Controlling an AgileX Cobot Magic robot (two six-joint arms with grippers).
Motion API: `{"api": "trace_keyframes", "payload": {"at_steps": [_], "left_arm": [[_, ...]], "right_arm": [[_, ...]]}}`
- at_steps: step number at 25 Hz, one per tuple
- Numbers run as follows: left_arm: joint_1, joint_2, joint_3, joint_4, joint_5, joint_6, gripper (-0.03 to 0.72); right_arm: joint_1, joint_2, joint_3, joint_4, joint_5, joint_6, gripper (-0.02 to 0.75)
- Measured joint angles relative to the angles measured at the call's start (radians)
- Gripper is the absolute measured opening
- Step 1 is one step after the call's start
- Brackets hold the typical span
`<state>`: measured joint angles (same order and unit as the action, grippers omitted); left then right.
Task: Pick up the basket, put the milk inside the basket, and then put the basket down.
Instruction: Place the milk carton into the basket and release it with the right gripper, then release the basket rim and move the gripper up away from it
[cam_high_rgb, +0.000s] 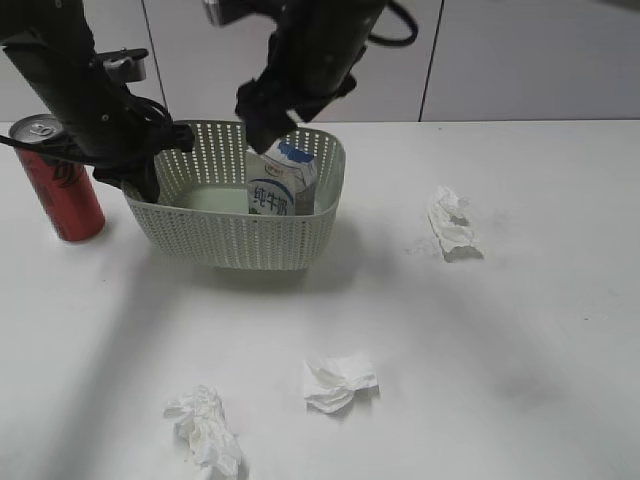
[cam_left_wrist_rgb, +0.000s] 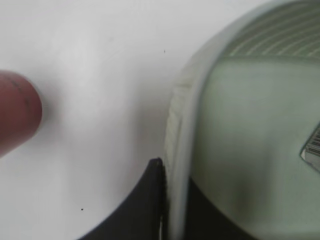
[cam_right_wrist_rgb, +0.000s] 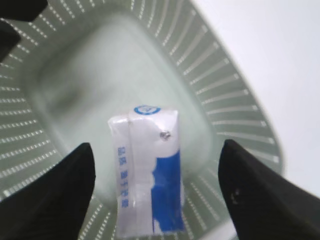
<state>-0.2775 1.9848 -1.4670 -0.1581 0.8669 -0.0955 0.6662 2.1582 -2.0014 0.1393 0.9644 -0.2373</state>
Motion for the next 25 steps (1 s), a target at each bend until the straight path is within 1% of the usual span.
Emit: {"api": "trace_keyframes", "payload": {"at_steps": [3, 7, 11, 18, 25], "left_arm": [[0.000, 0.000, 0.000, -0.017, -0.019, 0.002, 0.005], [0.000, 0.014, 0.000, -0.057, -0.054, 0.001, 0.005], [0.000, 0.042, 0.000, -0.070, -0.073, 0.001, 0.005], [0.000, 0.079, 0.001, -0.077, -0.116, 0.001, 0.005], [0.000, 0.102, 0.000, -0.103, -0.121, 0.001, 0.021]], "right_arm": [[-0.036, -0.106, -0.007, -0.013, 0.068, 0.005, 0.592], [-0.116, -0.243, 0.000, -0.025, 0.188, 0.011, 0.593], [-0.175, -0.384, 0.069, -0.031, 0.221, 0.026, 0.593], [-0.185, -0.554, 0.225, -0.034, 0.224, 0.033, 0.592], [-0.185, -0.574, 0.294, -0.034, 0.228, 0.052, 0.593]]}}
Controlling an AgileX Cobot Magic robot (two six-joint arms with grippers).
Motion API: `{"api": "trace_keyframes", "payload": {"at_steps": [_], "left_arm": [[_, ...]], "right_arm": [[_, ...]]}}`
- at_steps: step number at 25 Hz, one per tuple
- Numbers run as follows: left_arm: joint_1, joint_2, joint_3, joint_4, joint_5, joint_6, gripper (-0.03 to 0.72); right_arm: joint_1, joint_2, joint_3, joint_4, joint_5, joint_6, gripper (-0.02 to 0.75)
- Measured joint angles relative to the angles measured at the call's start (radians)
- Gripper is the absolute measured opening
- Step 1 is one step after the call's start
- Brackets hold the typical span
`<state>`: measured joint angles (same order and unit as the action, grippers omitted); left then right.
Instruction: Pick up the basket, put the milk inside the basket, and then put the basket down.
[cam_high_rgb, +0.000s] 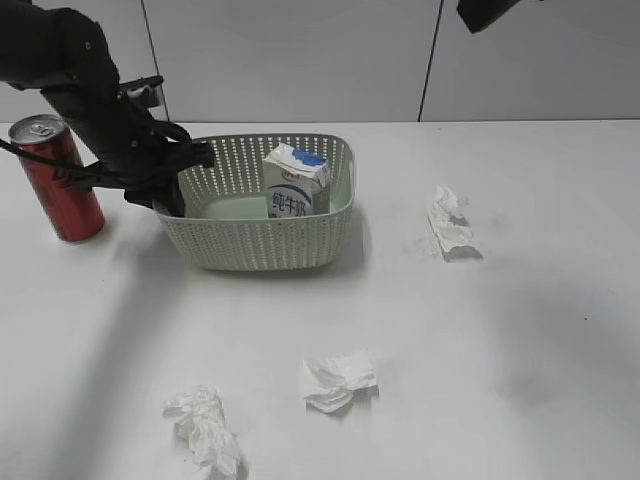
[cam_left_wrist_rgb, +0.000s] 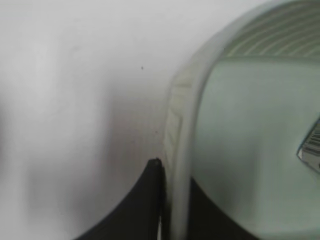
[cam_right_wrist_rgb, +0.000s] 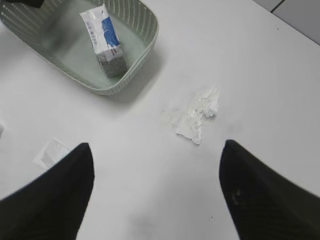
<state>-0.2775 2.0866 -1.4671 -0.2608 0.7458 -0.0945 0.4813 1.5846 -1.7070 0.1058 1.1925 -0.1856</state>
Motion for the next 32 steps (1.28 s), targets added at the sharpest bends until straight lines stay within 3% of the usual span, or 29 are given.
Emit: {"api": "trace_keyframes", "payload": {"at_steps": [3, 9, 11, 16, 22, 32], "left_arm": [[0.000, 0.000, 0.000, -0.017, -0.001, -0.001, 0.108], [0.000, -0.024, 0.000, -0.028, 0.045, -0.002, 0.495], [0.000, -0.064, 0.000, -0.029, 0.050, -0.002, 0.557], [-0.001, -0.223, 0.000, -0.048, 0.128, -0.002, 0.590], [-0.034, -0.416, 0.000, 0.000, 0.289, -0.002, 0.590], [-0.092, -0.756, 0.007, 0.137, 0.464, -0.002, 0.590]], "right_arm": [[0.000, 0.000, 0.001, 0.000, -0.001, 0.002, 0.593], [0.000, 0.000, 0.001, 0.000, -0.001, 0.003, 0.594], [0.000, 0.000, 0.001, 0.000, -0.001, 0.003, 0.594], [0.000, -0.002, 0.002, 0.012, 0.000, 0.005, 0.593], [0.000, -0.070, 0.089, 0.023, -0.001, 0.020, 0.593], [0.000, -0.412, 0.573, 0.011, -0.031, 0.050, 0.594]]}}
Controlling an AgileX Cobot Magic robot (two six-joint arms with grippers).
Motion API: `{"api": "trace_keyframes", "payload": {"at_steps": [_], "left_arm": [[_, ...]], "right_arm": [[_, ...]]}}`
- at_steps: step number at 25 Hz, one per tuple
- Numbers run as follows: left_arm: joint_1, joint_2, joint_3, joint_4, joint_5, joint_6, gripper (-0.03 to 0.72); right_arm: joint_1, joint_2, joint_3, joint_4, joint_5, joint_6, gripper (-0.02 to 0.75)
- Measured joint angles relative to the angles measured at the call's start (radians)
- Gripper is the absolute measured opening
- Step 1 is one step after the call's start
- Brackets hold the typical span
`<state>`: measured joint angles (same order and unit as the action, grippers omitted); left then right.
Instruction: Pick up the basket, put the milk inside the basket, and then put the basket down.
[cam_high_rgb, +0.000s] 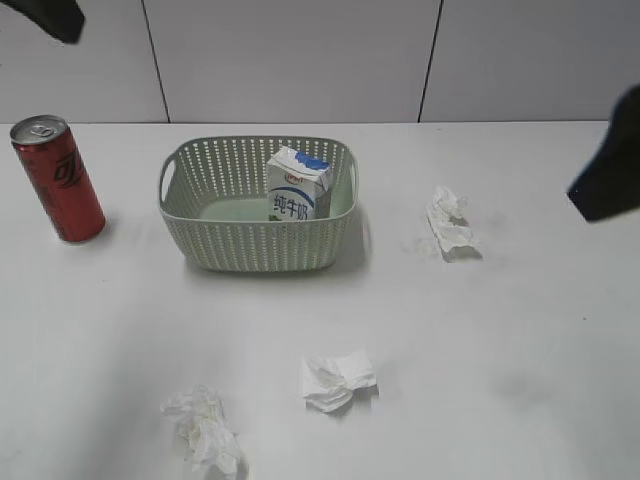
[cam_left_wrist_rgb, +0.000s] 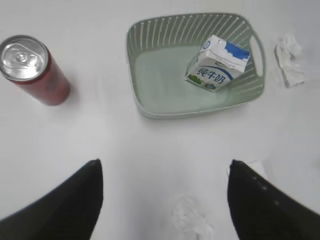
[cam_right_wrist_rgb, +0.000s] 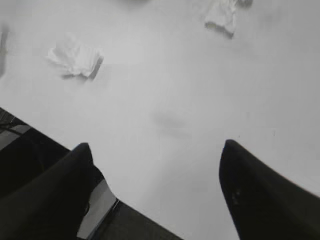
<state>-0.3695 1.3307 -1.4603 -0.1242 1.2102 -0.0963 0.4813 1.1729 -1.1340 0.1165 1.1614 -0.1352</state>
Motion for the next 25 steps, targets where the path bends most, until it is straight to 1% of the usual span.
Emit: {"api": "trace_keyframes", "payload": {"at_steps": [3, 6, 10, 12, 16, 20, 23, 25], "left_arm": [[-0.002, -0.109, 0.061, 0.026, 0.002, 0.000, 0.590], [-0.002, -0.232, 0.187, 0.055, 0.005, 0.000, 0.590], [-0.002, -0.434, 0.419, 0.091, 0.007, 0.000, 0.590], [-0.002, -0.541, 0.548, 0.107, 0.008, 0.001, 0.590], [-0.002, -0.760, 0.759, 0.124, -0.014, 0.029, 0.591], [-0.002, -0.937, 0.887, 0.130, -0.073, 0.047, 0.591], [-0.002, -1.023, 0.937, 0.130, -0.129, 0.052, 0.591], [-0.002, -1.048, 0.948, 0.124, -0.144, 0.064, 0.591]], "right_arm": [[0.000, -0.148, 0.150, -0.001, -0.021, 0.012, 0.594], [0.000, -0.317, 0.285, -0.001, -0.037, 0.038, 0.594], [0.000, -0.532, 0.437, -0.019, -0.060, 0.059, 0.594], [0.000, -0.644, 0.493, -0.054, -0.059, 0.083, 0.594], [0.000, -0.825, 0.579, -0.102, -0.067, 0.098, 0.594], [0.000, -0.937, 0.648, -0.106, -0.103, 0.102, 0.594], [0.000, -0.968, 0.682, -0.104, -0.137, 0.103, 0.594], [0.000, -0.973, 0.688, -0.104, -0.175, 0.103, 0.594]]}}
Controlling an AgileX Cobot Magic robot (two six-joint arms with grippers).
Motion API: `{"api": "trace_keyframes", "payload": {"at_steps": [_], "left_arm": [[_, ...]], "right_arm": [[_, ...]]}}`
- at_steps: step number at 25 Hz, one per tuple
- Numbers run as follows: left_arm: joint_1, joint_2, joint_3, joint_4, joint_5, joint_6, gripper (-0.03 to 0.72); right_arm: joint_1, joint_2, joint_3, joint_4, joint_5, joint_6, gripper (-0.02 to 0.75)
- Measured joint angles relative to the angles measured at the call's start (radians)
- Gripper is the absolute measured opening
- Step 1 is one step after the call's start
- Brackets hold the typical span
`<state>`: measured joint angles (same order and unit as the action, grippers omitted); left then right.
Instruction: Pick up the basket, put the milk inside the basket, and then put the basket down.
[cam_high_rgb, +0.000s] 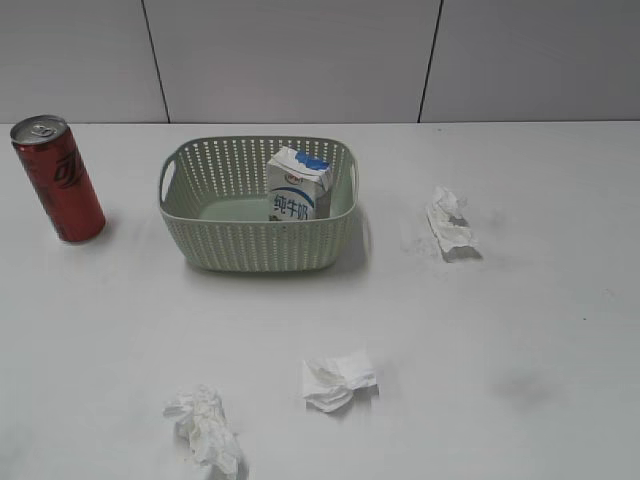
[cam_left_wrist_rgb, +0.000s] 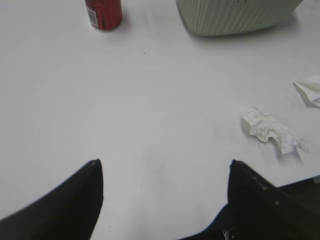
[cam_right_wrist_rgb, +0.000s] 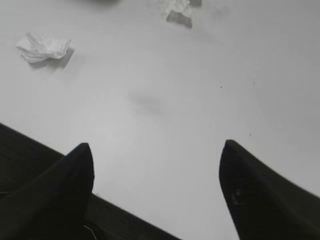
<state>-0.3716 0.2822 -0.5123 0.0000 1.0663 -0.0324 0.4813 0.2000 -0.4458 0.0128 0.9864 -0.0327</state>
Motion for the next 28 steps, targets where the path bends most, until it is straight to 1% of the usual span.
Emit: {"api": "trace_keyframes", "payload": {"at_steps": [2, 6, 15, 21, 23, 25, 26, 28], "left_arm": [[0.000, -0.001, 0.001, -0.006, -0.007, 0.032, 0.591], [0.000, 0.009, 0.001, -0.043, -0.010, 0.101, 0.591], [0.000, 0.011, 0.001, -0.050, -0.011, 0.118, 0.590], [0.001, 0.007, 0.001, -0.051, -0.011, 0.118, 0.552], [0.017, -0.012, 0.001, -0.051, -0.012, 0.118, 0.540], [0.056, -0.051, 0.001, -0.051, -0.014, 0.118, 0.527], [0.078, -0.072, 0.001, -0.051, -0.014, 0.118, 0.522], [0.143, -0.125, 0.001, -0.051, -0.015, 0.118, 0.515]], "right_arm": [[0.000, -0.001, 0.017, 0.005, -0.031, 0.000, 0.593], [0.000, -0.001, 0.025, 0.008, -0.036, 0.001, 0.593], [0.000, -0.001, 0.025, 0.008, -0.038, 0.001, 0.593], [0.000, -0.006, 0.025, 0.009, -0.039, 0.001, 0.593], [-0.001, -0.022, 0.025, 0.009, -0.041, 0.001, 0.593], [-0.019, -0.050, 0.025, 0.009, -0.041, 0.001, 0.593], [-0.043, -0.064, 0.025, 0.010, -0.041, 0.001, 0.593], [-0.102, -0.088, 0.025, 0.010, -0.041, 0.001, 0.593]]}}
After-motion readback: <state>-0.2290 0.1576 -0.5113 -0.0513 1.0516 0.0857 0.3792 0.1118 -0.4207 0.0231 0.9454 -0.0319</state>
